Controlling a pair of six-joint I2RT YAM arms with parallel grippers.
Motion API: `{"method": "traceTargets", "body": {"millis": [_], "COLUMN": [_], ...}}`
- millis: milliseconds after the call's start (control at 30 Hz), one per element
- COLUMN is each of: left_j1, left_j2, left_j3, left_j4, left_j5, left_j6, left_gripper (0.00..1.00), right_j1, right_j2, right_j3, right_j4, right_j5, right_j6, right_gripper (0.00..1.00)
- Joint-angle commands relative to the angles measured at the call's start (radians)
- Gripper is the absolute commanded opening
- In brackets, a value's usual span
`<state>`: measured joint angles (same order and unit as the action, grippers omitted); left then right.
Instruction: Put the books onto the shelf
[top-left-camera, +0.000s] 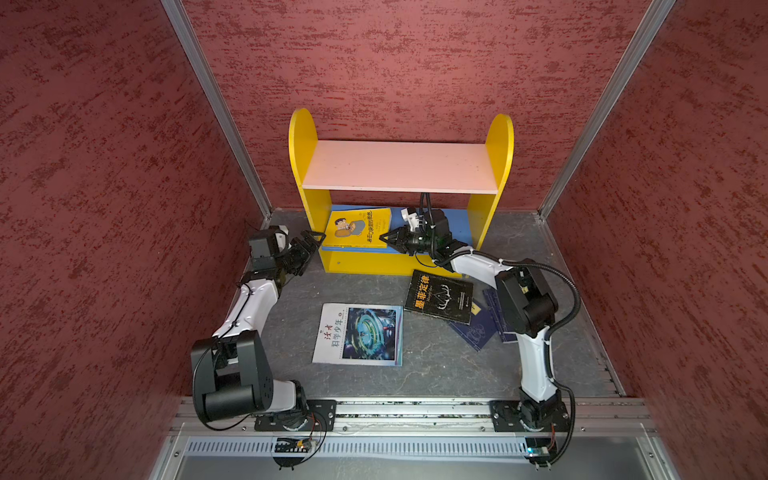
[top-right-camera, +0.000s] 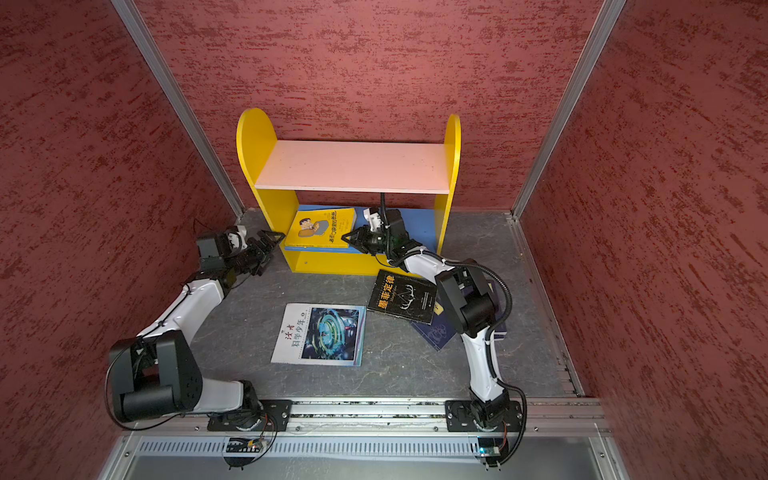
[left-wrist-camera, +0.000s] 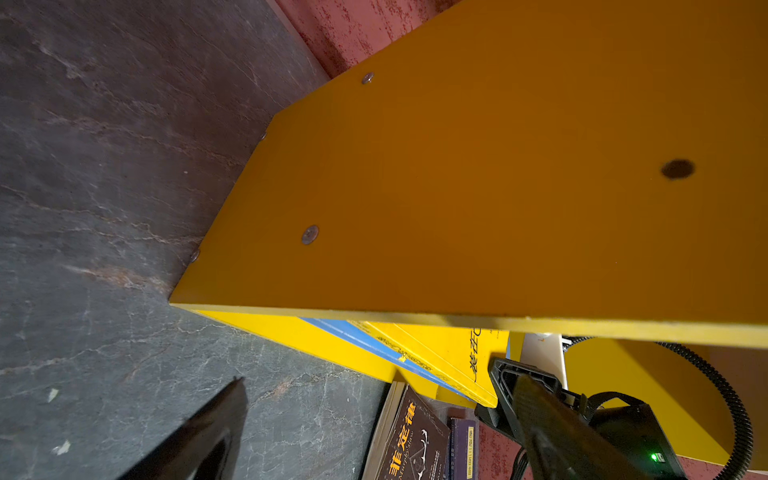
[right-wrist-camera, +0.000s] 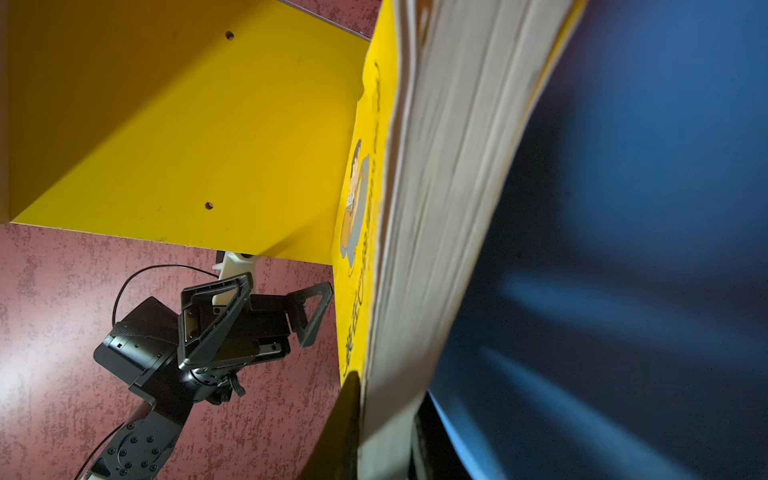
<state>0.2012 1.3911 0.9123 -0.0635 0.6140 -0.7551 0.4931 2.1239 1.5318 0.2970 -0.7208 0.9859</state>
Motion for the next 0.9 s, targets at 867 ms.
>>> {"method": "traceTargets", "body": {"millis": [867], "left_j1": [0.001], "left_j2": [-0.007], "left_j3": [0.028], "left_j4": [-0.037], "left_j5": [0.012], "left_j6": [0.035], "left_gripper": [0.99], "right_j1": [-0.004], "right_j2": [0.044], "right_j3": [-0.017], "right_j4": [-0.060], "right_j5": [-0.080], "right_j6": [0.025], "right_gripper": [0.20]}}
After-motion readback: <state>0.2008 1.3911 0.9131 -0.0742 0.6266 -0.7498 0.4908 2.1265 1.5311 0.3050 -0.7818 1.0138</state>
